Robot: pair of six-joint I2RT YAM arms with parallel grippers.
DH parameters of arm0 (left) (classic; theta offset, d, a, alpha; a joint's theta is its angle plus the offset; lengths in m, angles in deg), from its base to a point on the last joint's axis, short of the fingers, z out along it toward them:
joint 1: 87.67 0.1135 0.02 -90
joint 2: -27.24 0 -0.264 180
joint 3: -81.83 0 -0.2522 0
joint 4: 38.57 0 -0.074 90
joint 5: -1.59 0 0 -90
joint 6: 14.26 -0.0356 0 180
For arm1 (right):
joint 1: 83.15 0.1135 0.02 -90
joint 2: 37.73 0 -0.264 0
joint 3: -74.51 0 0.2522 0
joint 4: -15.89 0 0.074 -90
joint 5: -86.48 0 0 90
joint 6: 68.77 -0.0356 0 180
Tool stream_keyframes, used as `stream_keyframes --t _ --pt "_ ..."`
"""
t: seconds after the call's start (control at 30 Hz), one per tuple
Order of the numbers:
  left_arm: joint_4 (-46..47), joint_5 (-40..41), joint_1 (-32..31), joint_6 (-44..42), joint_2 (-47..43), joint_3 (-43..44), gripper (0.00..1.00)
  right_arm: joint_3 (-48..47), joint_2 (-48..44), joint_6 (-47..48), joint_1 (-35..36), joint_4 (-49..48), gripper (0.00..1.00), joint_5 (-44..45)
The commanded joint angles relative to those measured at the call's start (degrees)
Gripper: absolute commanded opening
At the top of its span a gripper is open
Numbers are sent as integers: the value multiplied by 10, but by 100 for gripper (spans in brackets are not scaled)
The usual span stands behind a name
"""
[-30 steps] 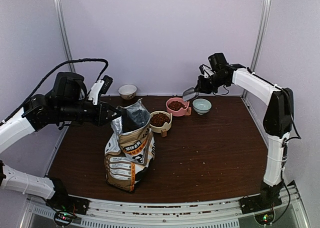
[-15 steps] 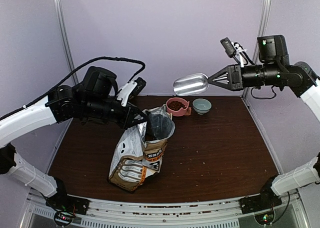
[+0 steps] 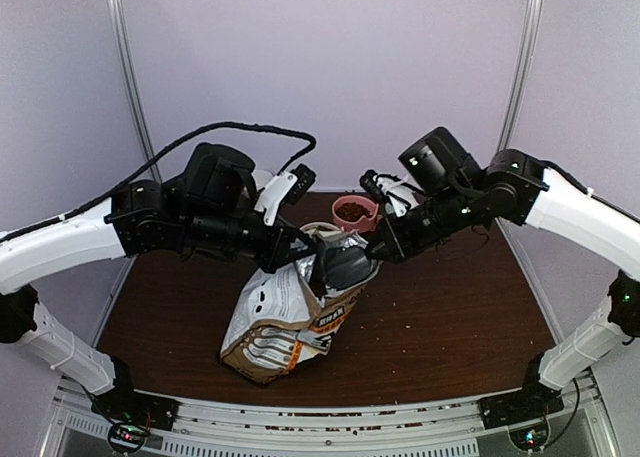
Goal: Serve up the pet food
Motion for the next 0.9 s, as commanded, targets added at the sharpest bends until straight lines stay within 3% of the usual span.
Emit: stream_keyframes --t 0.0,0.1,0.4,0.6,0.87 --pt "109 0 -23 5 5 -18 0 -12 78 -67 27 100 0 211" --pt "143 -4 -31 10 13 -50 0 56 111 -89 37 35 0 170" --pt "277 -28 -34 14 55 -150 0 122 209 -161 41 -229 0 -142" --pt "283 -25 -34 12 62 -145 0 175 178 -228 22 -347 0 -270" --pt "269 -20 -34 6 37 -141 0 244 115 -285 1 -446 0 -360"
